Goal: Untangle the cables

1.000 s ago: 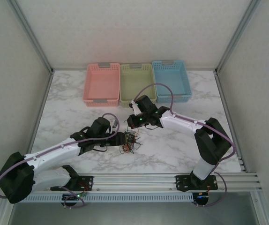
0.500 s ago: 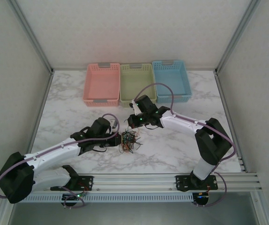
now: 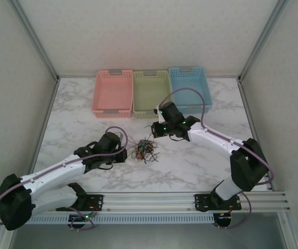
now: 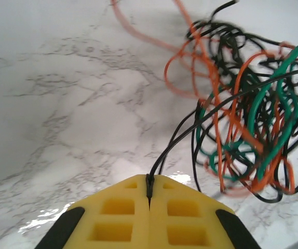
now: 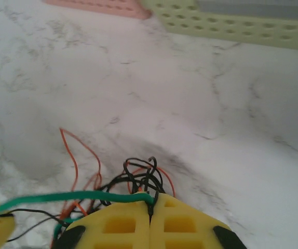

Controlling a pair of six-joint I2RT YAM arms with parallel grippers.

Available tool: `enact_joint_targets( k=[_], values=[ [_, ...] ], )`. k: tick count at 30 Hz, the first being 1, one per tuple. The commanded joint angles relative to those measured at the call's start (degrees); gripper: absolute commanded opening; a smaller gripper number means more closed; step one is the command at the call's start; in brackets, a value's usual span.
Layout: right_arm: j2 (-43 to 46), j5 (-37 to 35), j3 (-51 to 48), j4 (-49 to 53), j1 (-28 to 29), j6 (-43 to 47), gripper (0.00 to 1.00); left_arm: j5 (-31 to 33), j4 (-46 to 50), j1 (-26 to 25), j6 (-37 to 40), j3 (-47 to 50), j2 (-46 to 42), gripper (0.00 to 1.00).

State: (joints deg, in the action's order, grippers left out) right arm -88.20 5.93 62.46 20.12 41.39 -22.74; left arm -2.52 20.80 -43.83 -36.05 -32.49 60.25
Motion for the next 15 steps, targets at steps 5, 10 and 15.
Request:
enact_joint_targets(
  k=[5,10,15],
  values=[
    [3.7,-11.0,-3.0,3.7,-3.0,1.1,0.00,7.5,8.8,-0.4,-1.4,-2.5,-3.3,0.00],
    [6.2,-12.7,-5.6,3.2,-5.9,0.0,0.00,10.2,13.3,-0.3,-1.2,-3.6,-6.8,0.00],
    [7.6,-12.1,-7.3,3.6,-8.6,0.2,0.00,12.8,16.9,-0.3,-1.2,-4.8,-9.9,0.00]
  ],
)
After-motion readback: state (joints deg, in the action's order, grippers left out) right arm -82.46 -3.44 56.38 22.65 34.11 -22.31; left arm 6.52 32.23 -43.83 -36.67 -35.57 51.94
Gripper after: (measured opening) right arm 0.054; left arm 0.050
